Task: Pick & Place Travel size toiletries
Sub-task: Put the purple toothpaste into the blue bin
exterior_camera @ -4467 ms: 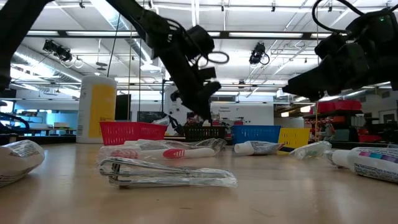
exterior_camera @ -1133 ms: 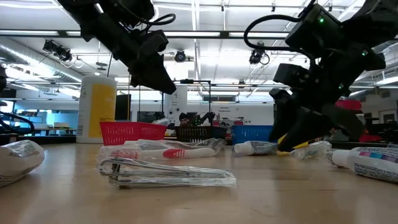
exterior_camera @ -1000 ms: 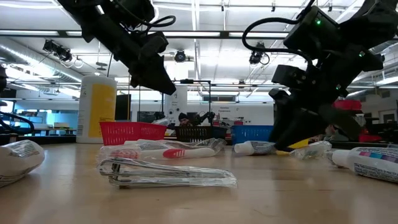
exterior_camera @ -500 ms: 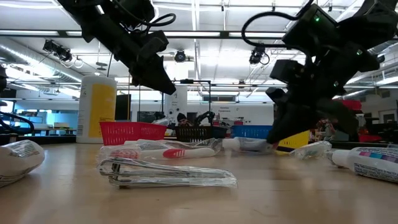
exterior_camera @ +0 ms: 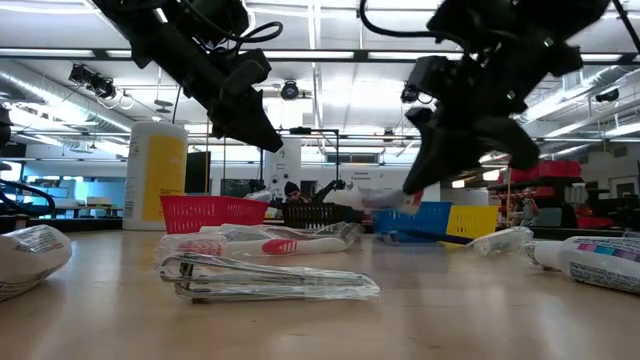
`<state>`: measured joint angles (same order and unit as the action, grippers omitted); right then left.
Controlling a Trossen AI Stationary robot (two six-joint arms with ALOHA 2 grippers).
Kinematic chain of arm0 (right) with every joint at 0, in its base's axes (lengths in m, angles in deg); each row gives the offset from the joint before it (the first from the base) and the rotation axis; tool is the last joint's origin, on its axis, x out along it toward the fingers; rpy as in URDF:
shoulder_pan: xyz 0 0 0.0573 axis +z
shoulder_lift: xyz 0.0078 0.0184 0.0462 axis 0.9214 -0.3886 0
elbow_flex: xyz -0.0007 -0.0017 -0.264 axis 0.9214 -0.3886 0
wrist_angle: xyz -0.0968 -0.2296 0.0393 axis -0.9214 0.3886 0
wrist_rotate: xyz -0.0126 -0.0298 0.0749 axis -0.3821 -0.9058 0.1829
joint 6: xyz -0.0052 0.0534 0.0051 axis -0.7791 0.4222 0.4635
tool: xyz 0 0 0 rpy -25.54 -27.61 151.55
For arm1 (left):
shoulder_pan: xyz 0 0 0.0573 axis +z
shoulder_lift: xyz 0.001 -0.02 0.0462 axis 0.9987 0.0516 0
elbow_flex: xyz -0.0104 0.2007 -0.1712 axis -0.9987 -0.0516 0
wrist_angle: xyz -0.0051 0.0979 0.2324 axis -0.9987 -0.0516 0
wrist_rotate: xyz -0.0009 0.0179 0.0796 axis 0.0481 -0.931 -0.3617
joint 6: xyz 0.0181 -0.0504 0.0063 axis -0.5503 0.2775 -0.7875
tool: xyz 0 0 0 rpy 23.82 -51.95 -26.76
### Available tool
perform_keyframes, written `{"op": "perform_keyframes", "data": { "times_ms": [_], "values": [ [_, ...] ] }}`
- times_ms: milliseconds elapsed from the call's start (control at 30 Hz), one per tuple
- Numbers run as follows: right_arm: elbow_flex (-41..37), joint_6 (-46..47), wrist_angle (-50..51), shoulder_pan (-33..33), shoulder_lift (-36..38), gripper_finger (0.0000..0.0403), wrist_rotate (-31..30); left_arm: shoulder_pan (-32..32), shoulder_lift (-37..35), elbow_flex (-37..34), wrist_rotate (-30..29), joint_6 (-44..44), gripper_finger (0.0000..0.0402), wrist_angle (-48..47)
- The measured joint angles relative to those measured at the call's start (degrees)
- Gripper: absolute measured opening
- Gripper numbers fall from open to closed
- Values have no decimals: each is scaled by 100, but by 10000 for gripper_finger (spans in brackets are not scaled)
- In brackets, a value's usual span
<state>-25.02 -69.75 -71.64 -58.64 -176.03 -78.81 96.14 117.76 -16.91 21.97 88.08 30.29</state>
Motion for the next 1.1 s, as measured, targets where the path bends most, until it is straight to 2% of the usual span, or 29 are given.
{"op": "perform_keyframes", "data": {
  "times_ms": [133, 200, 333, 433, 533, 700, 867, 1100],
  "values": [
    [381, 23, 836, -111, 256, 1, -1019, 0, 0, 2, -4, 4, 111, 2],
    [442, 21, 903, -225, 440, 1, -1425, 0, 0, 2, -5, 0, 111, 9],
    [454, 207, 1339, -794, 714, 0, -1655, 0, 0, 4, -4, -10, 111, 2],
    [451, 325, 1543, -1415, 690, 0, -1423, 0, 0, 4, -7, -14, 111, 9],
    [451, 210, 1519, -1978, 494, 0, -860, 0, 0, 4, -7, -14, 111, 66],
    [451, 98, 1516, -2621, 127, 0, -313, 0, 0, 4, -7, -3, 111, 96],
    [447, -281, 1342, -2880, -101, 3, -244, 0, 0, 4, -7, -33, 111, 95],
    [447, -428, 1160, -2974, -101, 28, -197, 0, 0, 4, -7, -42, 111, 90]
  ]
}}
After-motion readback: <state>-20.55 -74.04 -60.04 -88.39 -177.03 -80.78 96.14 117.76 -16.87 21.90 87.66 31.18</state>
